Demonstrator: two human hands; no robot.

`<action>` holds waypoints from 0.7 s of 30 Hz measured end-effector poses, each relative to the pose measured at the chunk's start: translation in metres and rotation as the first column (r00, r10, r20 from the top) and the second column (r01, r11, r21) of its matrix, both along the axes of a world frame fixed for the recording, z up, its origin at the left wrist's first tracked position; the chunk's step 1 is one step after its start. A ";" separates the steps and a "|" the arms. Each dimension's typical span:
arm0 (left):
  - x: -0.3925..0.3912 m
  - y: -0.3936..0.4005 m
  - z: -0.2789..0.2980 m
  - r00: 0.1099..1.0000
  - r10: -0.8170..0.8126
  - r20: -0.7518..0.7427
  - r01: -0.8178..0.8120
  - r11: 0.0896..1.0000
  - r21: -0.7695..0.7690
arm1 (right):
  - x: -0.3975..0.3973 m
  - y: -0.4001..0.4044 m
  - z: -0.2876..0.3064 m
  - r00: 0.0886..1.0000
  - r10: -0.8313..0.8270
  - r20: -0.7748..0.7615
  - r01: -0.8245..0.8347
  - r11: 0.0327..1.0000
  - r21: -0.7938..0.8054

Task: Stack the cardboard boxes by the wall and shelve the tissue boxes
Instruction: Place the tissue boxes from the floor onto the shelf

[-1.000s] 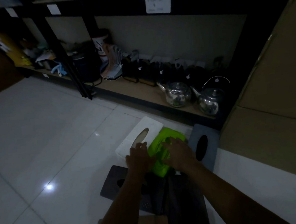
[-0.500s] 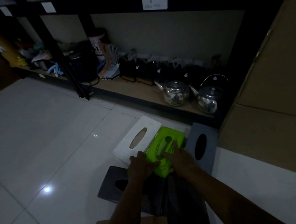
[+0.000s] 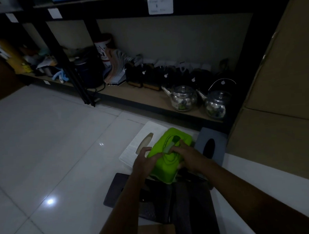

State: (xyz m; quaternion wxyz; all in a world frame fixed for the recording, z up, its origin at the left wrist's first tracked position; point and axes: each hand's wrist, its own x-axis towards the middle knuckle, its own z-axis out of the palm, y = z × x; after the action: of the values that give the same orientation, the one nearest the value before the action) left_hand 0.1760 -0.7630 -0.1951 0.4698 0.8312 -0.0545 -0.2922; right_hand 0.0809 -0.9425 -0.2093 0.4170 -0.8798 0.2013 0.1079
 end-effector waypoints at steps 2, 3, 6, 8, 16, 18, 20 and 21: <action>-0.002 0.002 0.003 0.998 0.045 -0.050 -0.050 0.993 -0.109 | -0.001 0.000 0.008 0.998 0.046 0.037 -0.045 0.999 -0.014; -0.001 0.004 0.005 0.994 0.067 -0.083 -0.079 0.985 -0.155 | -0.001 -0.002 0.012 0.994 0.089 0.069 -0.087 0.996 -0.026; 0.000 0.011 0.018 0.983 0.069 -0.169 -0.107 0.967 -0.232 | 0.001 -0.002 0.026 0.985 0.133 0.113 -0.130 0.991 -0.033; 0.002 0.015 0.026 0.981 0.060 -0.185 -0.106 0.963 -0.248 | 0.003 -0.004 0.034 0.979 0.152 0.136 -0.143 0.987 -0.073; 0.010 0.034 0.085 0.967 0.213 -0.138 -0.250 0.898 -0.362 | -0.003 0.023 0.087 0.925 -0.197 0.325 0.141 0.972 0.190; 0.012 0.039 0.106 0.964 0.226 -0.140 -0.264 0.872 -0.413 | 0.002 0.036 0.103 0.886 -0.332 0.325 0.177 0.888 0.425; 0.015 0.045 0.125 0.967 0.229 -0.113 -0.256 0.856 -0.449 | 0.008 0.047 0.121 0.868 -0.391 0.305 0.159 0.802 0.576; 0.017 0.049 0.134 0.967 0.234 -0.096 -0.251 0.848 -0.467 | 0.012 0.051 0.128 0.862 -0.404 0.307 0.145 0.775 0.615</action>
State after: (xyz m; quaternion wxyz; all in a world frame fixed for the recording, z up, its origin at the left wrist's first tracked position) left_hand 0.1927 -0.7141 -0.0615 0.6931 0.6854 -0.0107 -0.2228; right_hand 0.0932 -0.8913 -0.0815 0.7059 -0.6749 0.1936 -0.0934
